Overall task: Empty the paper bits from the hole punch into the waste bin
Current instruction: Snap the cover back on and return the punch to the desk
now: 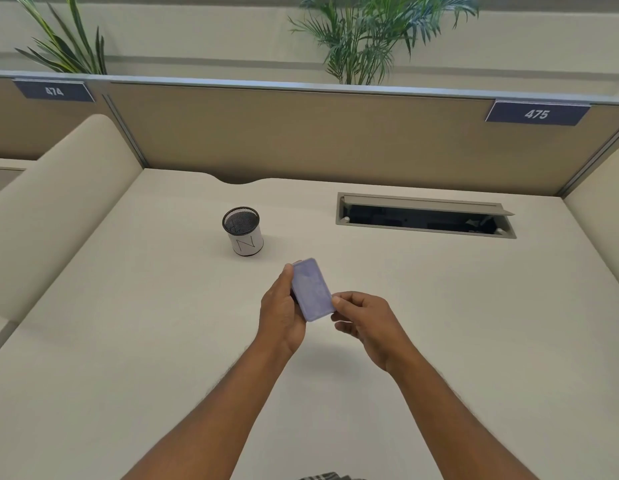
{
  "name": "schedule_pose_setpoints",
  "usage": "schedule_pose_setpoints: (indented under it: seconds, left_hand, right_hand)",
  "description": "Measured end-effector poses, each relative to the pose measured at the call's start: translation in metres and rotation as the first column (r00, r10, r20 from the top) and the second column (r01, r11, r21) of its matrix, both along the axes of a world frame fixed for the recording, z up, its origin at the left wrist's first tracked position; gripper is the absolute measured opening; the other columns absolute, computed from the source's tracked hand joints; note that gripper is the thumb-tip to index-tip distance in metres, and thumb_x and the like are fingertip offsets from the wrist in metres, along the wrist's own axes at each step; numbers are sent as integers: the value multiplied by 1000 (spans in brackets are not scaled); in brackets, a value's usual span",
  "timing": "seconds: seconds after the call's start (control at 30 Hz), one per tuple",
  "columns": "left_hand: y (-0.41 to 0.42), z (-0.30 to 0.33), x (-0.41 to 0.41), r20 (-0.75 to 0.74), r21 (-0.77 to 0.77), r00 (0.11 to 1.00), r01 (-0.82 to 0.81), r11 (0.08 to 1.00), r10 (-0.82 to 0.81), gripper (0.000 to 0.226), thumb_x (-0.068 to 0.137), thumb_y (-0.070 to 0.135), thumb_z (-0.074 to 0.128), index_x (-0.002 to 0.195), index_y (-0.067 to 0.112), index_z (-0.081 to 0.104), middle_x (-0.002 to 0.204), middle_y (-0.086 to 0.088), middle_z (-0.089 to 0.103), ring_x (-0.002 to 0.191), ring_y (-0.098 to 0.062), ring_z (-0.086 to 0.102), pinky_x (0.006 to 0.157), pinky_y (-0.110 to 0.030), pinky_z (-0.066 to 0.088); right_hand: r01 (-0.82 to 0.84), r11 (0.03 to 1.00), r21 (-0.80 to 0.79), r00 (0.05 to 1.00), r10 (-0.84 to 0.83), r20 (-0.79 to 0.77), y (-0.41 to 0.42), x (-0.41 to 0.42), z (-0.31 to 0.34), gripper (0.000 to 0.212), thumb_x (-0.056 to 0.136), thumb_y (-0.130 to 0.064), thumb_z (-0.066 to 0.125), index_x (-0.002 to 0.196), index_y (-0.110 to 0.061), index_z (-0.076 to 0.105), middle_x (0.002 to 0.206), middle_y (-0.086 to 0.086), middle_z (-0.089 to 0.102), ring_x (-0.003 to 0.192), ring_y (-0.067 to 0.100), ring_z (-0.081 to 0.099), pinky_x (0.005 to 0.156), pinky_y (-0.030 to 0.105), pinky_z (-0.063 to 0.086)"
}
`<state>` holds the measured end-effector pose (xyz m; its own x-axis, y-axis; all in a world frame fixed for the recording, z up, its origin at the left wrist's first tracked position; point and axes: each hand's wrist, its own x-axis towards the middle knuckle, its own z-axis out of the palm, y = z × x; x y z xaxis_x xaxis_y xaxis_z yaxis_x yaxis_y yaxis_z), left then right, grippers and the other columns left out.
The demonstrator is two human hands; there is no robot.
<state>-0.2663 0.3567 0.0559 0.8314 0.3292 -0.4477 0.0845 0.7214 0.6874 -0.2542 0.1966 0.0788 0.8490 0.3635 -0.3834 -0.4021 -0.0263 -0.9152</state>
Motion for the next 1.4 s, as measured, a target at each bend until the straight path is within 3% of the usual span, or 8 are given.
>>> schedule_pose_setpoints:
  seconds: [0.17, 0.37, 0.57, 0.73, 0.93, 1.07, 1.27, 1.4]
  left_hand:
    - [-4, 0, 0, -19, 5, 1000, -5, 1000, 5, 29, 99, 39, 58, 110, 15, 72, 107, -9, 73, 96, -27, 69, 79, -44, 61]
    - [-7, 6, 1, -16, -5, 999, -33, 999, 32, 31, 100, 36, 57, 115, 10, 69, 113, -12, 69, 103, -30, 65, 95, -51, 52]
    - [-10, 4, -1, -23, -34, 995, -95, 995, 95, 29, 99, 32, 62, 112, 7, 69, 106, -11, 72, 96, -27, 69, 76, -41, 61]
    - [-11, 1, -3, -1, -46, 994, -106, 993, 106, 23, 98, 29, 63, 104, 9, 73, 94, -5, 80, 83, -20, 77, 63, -35, 62]
    - [-11, 2, -2, 9, -14, 995, -103, 995, 103, 20, 97, 28, 64, 96, 13, 77, 95, -5, 79, 85, -20, 76, 69, -37, 63]
    - [-9, 5, -2, -5, -33, 994, -109, 994, 109, 31, 95, 32, 67, 112, 6, 72, 113, -13, 73, 107, -32, 69, 99, -59, 53]
    - [-12, 12, -4, -42, 26, 993, -106, 994, 107, 29, 94, 34, 68, 111, 10, 71, 104, -11, 70, 86, -23, 73, 72, -41, 63]
    - [-9, 15, -6, 6, 66, 1000, -26, 997, 26, 38, 98, 37, 62, 125, 10, 65, 113, -14, 69, 105, -33, 69, 87, -56, 58]
  right_hand:
    - [38, 998, -55, 994, -32, 108, 0, -1, 1, 13, 93, -13, 64, 89, -10, 77, 75, 1, 72, 66, 10, 63, 70, 24, 57]
    - [87, 994, -73, 985, -74, 159, 4, -3, 0, 12, 93, -12, 64, 89, -16, 75, 76, -2, 74, 66, 9, 63, 68, 22, 57]
    - [-6, 994, -106, 992, 19, 126, 14, -19, -4, 45, 75, -30, 79, 115, -27, 60, 104, -4, 70, 83, 15, 73, 83, 36, 61]
    - [44, 995, -90, 990, -31, 137, 18, -21, -4, 40, 73, -23, 79, 105, -34, 58, 103, -6, 69, 84, 13, 74, 81, 31, 60]
    - [70, 992, -108, 982, -50, 181, 21, -23, -3, 37, 73, -29, 79, 101, -38, 57, 100, -14, 67, 84, 10, 72, 72, 23, 57]
    - [51, 990, -128, 981, -26, 194, 19, -22, -1, 60, 74, -36, 76, 128, -37, 49, 111, -11, 61, 84, 7, 72, 74, 24, 54]
    - [45, 941, -335, 884, 119, 453, 23, -18, -5, 65, 80, -38, 77, 138, -33, 47, 124, -8, 45, 97, -1, 58, 75, 12, 49]
    - [162, 939, -304, 821, 43, 569, 21, -15, -8, 42, 90, -26, 68, 130, -34, 59, 121, -4, 54, 100, -3, 57, 74, 11, 50]
